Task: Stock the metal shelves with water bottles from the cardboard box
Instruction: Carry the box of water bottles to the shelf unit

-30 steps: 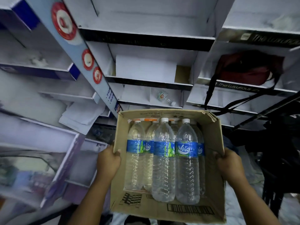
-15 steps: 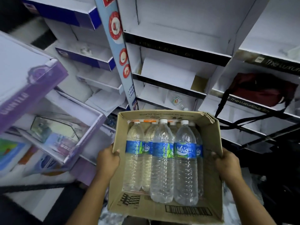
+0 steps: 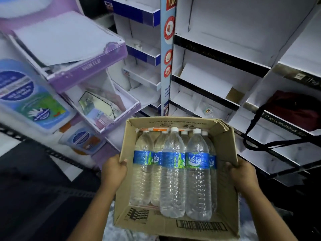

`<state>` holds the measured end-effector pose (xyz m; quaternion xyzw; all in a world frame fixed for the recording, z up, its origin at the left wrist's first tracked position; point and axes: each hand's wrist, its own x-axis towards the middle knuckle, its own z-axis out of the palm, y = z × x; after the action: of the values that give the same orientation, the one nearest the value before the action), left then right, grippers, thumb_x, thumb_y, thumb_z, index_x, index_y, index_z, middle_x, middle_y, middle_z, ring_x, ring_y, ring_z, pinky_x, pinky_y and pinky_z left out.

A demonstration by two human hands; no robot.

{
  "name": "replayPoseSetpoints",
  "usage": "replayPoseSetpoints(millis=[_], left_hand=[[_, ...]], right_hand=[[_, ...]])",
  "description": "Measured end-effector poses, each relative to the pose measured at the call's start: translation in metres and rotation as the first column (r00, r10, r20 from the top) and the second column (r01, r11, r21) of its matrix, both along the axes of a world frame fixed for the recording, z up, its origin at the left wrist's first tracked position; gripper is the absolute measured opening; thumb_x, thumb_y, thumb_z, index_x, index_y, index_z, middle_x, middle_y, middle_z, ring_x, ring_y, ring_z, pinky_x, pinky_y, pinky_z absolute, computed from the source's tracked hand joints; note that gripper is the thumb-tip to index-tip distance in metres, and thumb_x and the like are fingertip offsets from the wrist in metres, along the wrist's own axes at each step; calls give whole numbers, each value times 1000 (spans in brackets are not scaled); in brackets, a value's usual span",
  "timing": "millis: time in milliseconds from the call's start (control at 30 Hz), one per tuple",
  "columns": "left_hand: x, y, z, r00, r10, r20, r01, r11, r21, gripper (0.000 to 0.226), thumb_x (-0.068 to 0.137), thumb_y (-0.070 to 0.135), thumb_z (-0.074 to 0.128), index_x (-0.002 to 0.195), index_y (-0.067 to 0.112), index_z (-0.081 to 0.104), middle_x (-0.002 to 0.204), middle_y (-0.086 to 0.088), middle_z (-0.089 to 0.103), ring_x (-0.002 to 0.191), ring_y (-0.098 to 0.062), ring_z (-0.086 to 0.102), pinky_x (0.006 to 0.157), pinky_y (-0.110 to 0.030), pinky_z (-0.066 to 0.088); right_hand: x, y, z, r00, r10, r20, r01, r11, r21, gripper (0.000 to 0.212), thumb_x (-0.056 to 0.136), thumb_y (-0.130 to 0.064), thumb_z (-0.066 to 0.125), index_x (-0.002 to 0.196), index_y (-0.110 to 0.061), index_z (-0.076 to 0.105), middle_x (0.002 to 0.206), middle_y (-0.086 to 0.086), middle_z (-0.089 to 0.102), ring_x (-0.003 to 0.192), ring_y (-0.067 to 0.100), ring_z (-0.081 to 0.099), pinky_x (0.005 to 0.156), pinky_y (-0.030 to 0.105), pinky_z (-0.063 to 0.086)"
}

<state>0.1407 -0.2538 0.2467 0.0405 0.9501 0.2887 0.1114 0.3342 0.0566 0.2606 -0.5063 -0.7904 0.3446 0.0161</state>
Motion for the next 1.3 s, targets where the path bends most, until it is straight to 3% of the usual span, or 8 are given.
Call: replayPoseSetpoints(millis=[133, 333, 567, 767, 867, 1000, 1200, 1300], left_hand=[[45, -40, 8, 997, 81, 14, -80, 996, -37, 21, 91, 14, 62, 102, -2, 68, 99, -27, 68, 95, -44, 62, 74, -36, 43], [117, -97, 19, 975, 217, 39, -215, 976, -32, 20, 91, 17, 62, 103, 5, 71, 99, -23, 70, 96, -42, 63, 78, -38, 48], [206, -149, 17, 922, 379, 83, -378, 925, -24, 20, 91, 17, 59, 103, 7, 71, 95, -18, 71, 91, -38, 65, 76, -35, 51], [290, -171, 18, 843, 535, 56, -534, 845, -33, 20, 91, 11, 59, 104, 1, 70, 99, -23, 70, 95, -39, 64, 75, -35, 46], [332, -182, 15, 801, 596, 58, -594, 803, -41, 19, 91, 11, 58, 100, -2, 69, 100, -26, 69, 96, -41, 63, 77, -38, 46], [378, -197, 12, 756, 650, 77, -650, 760, -23, 18, 91, 7, 56, 99, -1, 70, 95, -25, 70, 89, -39, 64, 68, -33, 43], [428, -228, 1, 674, 729, 116, -729, 683, -55, 16, 90, 9, 57, 96, 0, 69, 90, -22, 70, 83, -38, 63, 63, -32, 40], [446, -245, -3, 655, 748, 111, -746, 663, -67, 16, 91, 7, 56, 96, 0, 69, 87, -21, 70, 82, -37, 63, 62, -30, 36]], right_hand=[[18, -25, 14, 995, 96, 14, -96, 995, 15, 23, 93, -16, 57, 113, -8, 66, 87, 14, 65, 78, 29, 56, 65, 32, 40], [46, -63, 33, 964, 263, 42, -265, 963, 57, 23, 93, -13, 57, 112, -4, 66, 75, 11, 59, 64, 24, 52, 56, 30, 37], [76, -99, 29, 909, 414, 45, -415, 910, 20, 30, 89, -7, 55, 117, -10, 66, 87, 8, 62, 81, 28, 57, 69, 33, 45], [95, -119, 24, 821, 569, 44, -570, 822, 11, 30, 92, -10, 57, 120, -6, 64, 99, 18, 67, 81, 28, 55, 66, 28, 38], [106, -129, 21, 782, 622, 24, -622, 783, -3, 30, 91, -12, 59, 121, -7, 64, 102, 20, 68, 92, 34, 61, 75, 33, 47], [118, -148, 17, 715, 698, 36, -699, 715, 21, 27, 90, -11, 60, 115, -4, 67, 102, 22, 69, 97, 39, 62, 83, 41, 51], [135, -185, 7, 620, 784, 30, -784, 620, 5, 24, 90, -5, 59, 112, 0, 67, 98, 24, 69, 90, 37, 62, 69, 33, 42], [142, -207, 0, 598, 801, 40, -802, 597, 20, 21, 90, -4, 59, 108, 1, 68, 95, 22, 69, 76, 28, 55, 64, 28, 34]])
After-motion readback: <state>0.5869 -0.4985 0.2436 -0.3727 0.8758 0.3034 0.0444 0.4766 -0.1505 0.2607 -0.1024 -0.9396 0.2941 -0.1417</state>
